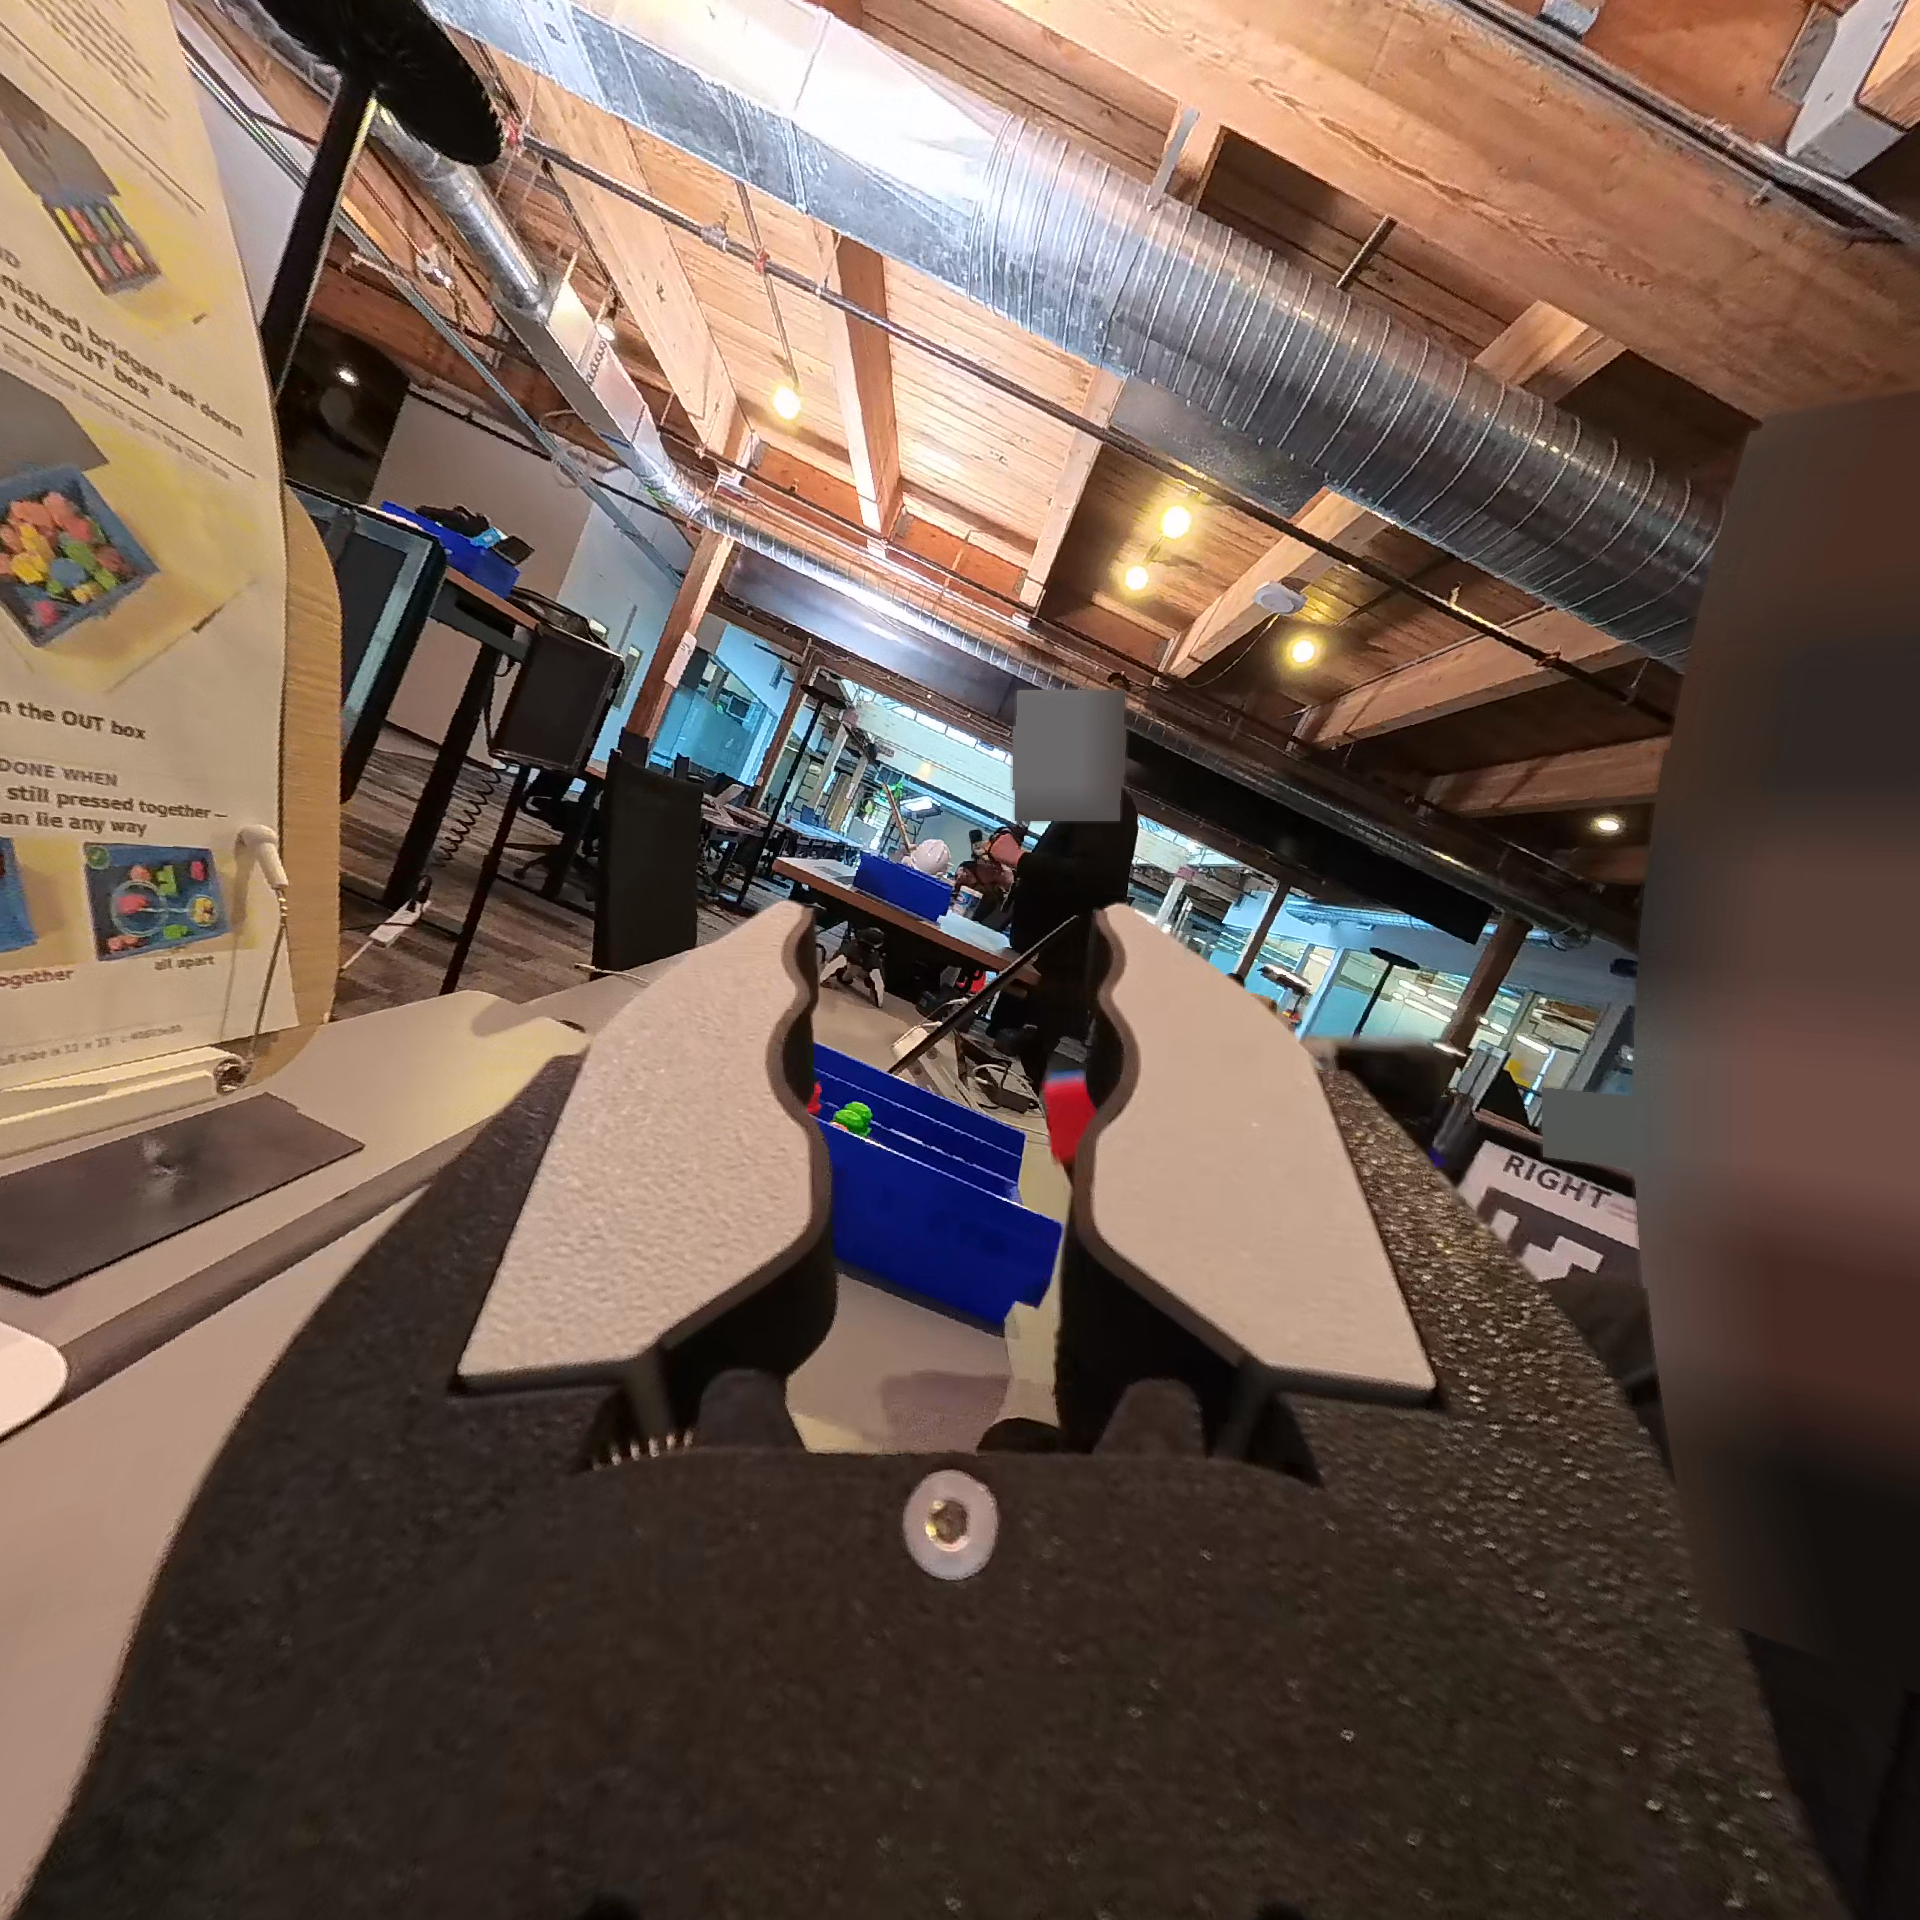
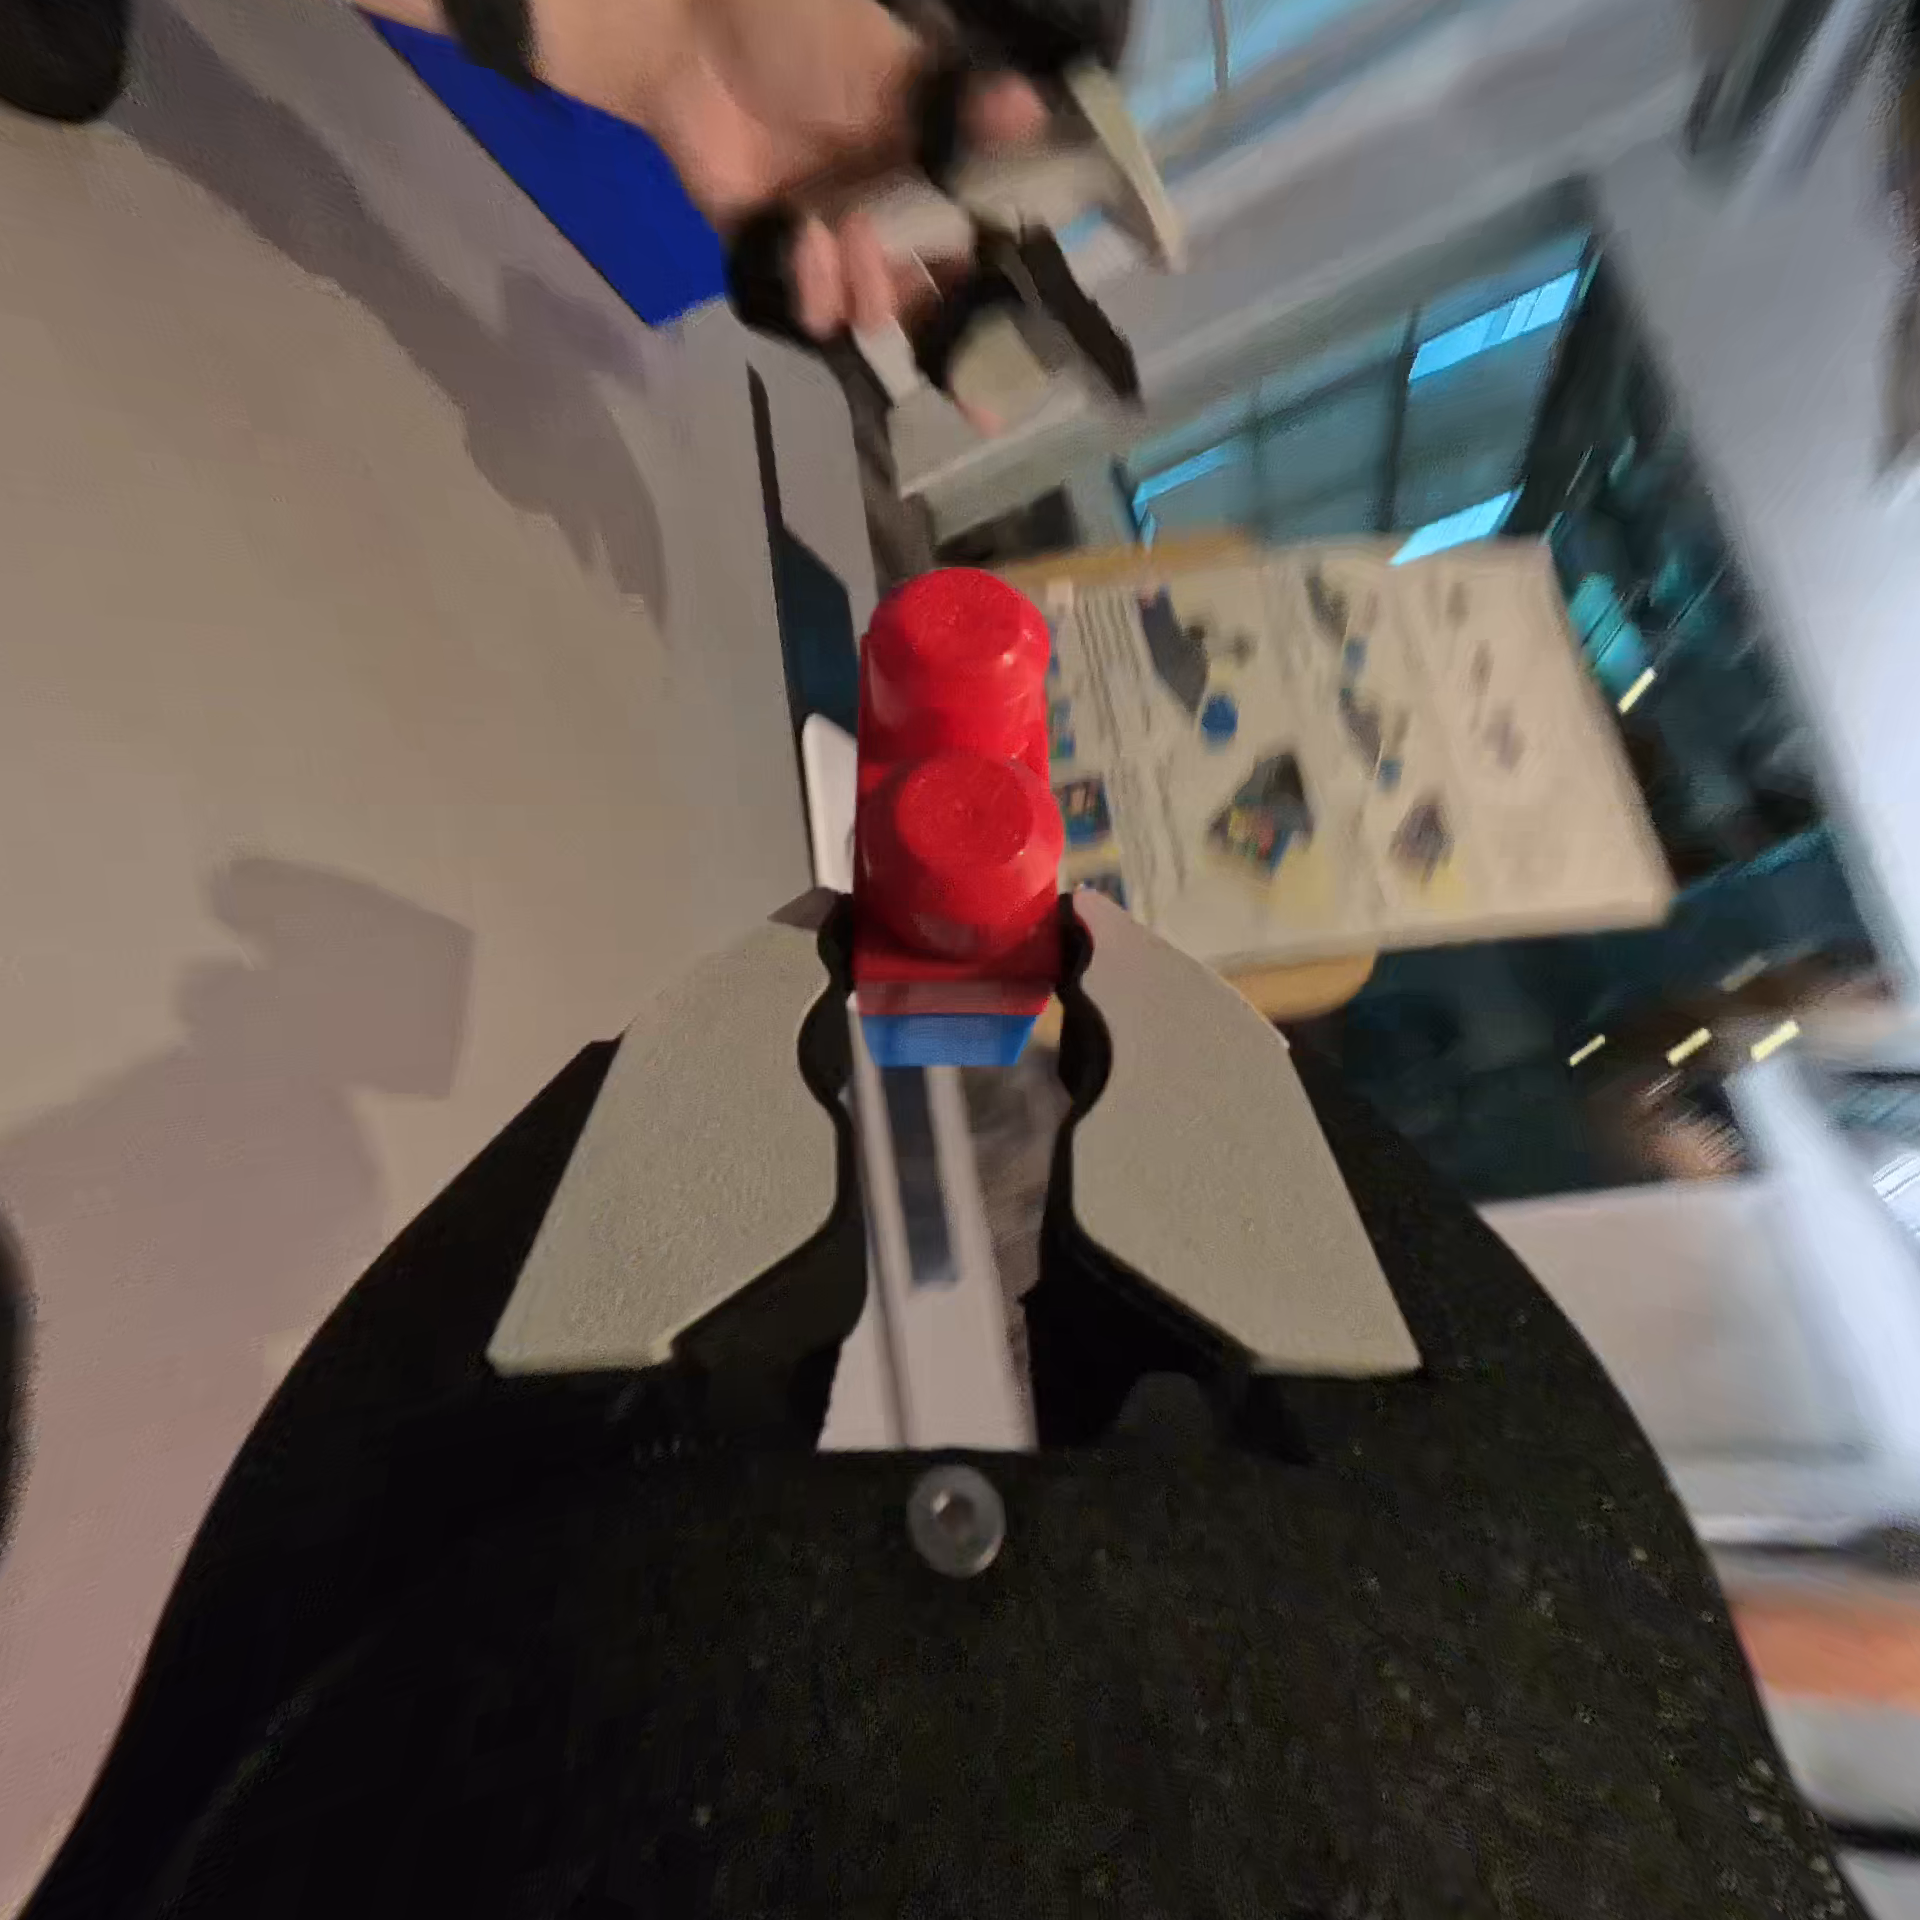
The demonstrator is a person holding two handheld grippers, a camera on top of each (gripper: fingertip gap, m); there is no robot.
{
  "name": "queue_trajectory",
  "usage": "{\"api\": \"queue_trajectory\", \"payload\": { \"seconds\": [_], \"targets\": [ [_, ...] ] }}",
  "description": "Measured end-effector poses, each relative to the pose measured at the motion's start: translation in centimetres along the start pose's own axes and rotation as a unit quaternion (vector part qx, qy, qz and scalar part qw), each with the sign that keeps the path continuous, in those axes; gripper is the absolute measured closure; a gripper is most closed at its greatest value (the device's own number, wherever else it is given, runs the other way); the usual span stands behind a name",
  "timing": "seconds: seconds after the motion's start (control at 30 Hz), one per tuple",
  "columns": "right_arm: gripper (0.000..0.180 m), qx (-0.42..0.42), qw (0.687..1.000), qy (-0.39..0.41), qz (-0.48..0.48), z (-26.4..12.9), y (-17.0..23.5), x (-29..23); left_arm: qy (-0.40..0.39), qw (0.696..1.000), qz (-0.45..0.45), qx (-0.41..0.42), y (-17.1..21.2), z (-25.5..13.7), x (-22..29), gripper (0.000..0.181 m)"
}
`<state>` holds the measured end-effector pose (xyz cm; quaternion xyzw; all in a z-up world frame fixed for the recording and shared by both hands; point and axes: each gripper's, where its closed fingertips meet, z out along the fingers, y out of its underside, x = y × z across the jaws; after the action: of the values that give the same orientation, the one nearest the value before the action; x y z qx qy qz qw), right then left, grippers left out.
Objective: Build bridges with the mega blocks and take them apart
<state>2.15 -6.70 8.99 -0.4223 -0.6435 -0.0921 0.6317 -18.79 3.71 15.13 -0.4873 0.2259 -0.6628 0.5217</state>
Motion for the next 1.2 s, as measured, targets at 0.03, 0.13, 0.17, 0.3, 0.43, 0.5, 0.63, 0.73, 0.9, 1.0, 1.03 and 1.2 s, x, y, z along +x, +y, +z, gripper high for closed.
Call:
{"api": "queue_trajectory", "payload": {
  "seconds": [0.03,0.13,0.17,0.3,0.43,0.5,0.63,0.73,0.9,1.0,1.03,1.2],
  "targets": [
    [0.143,-0.019,0.998,-0.022,0.06,-2.1,2.2,1.5,0.004,1.0,-0.001,0.0,0.1,0.1,0.1,0.132],
    [0.143,-0.102,0.958,-0.128,0.235,-9.2,9.9,3.7,0.003,1.0,0.0,-0.01,0.6,0.4,0.3,0.132],
    [0.143,-0.136,0.936,-0.16,0.281,-11.5,12.7,3.5,0.005,1.0,-0.002,-0.014,0.9,0.7,0.3,0.132],
    [0.143,-0.254,0.861,-0.219,0.382,-17.3,23.1,-0.2,0.024,0.999,-0.012,-0.045,2.4,1.9,1.2,0.131],
    [0.143,-0.257,0.829,-0.264,0.421,-17.1,27.6,-5.7,0.036,0.995,-0.005,-0.088,3.9,3.1,2.5,0.131],
    [0.143,-0.245,0.825,-0.277,0.427,-16.2,28.9,-7.2,0.035,0.995,0.002,-0.098,4.1,3.7,3.0,0.131],
    [0.143,-0.22,0.827,-0.301,0.42,-14.4,30.3,-8.5,0.042,0.994,-0.002,-0.096,3.8,4.6,4.3,0.131],
    [0.143,-0.211,0.832,-0.319,0.402,-13.6,31.4,-9.3,0.031,0.994,-0.002,-0.101,4.0,5.0,4.7,0.132],
    [0.143,-0.186,0.835,-0.335,0.394,-12.7,31.9,-9.8,0.013,0.993,0.01,-0.116,4.6,5.0,5.6,0.133],
    [0.143,-0.196,0.833,-0.347,0.383,-12.7,32.5,-10.3,0.008,0.992,0.015,-0.124,4.9,5.0,6.2,0.133],
    [0.143,-0.196,0.833,-0.351,0.381,-12.7,32.6,-10.5,0.006,0.992,0.016,-0.129,5.0,5.0,6.4,0.134],
    [0.132,-0.211,0.836,-0.345,0.371,-12.6,32.7,-10.4,0.009,0.991,0.006,-0.137,5.3,5.0,7.5,0.134]
  ]
}}
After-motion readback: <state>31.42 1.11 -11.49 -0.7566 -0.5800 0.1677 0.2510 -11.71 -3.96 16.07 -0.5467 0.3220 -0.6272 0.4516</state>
